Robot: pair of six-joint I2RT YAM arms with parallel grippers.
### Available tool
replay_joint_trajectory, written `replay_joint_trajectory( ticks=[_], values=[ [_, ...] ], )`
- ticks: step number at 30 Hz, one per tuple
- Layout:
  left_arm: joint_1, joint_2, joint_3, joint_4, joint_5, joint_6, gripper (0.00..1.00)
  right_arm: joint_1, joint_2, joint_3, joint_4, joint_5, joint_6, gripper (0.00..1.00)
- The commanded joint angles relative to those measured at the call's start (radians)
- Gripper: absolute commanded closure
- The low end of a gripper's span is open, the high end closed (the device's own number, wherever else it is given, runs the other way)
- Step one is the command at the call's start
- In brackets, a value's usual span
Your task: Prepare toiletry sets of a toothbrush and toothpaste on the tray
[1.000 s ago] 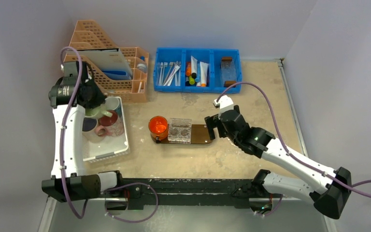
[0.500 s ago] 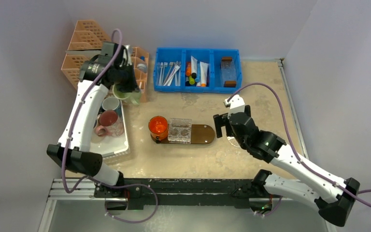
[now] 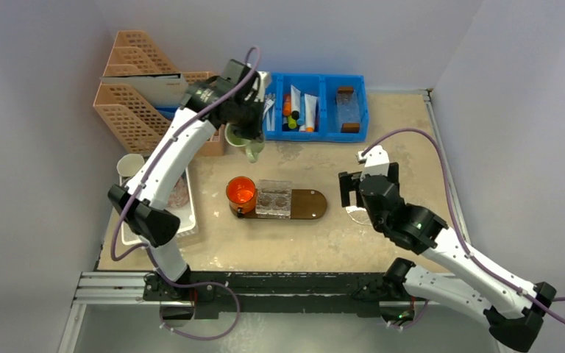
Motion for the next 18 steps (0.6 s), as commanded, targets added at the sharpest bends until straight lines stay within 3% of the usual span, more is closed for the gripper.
replay_joint_trajectory(
  ticks=[1,9,18],
  values=[
    [-0.095,0.05,0.125,0.035,-0.019,0.013,1.0,-0.005,-0.06,-0.014,-0.041,0.111,0.029,0.01],
    [-0.247,0.187,0.275,0.028,-0.05,0.002,1.0,-0.005,-0.138,-0.019,-0.115,0.202,0.055,0.01],
    [-0.352,0.26,0.287,0.085,-0.077,-0.028,1.0,-0.005,-0.242,-0.037,-0.14,0.252,0.032,0.01]
  ],
)
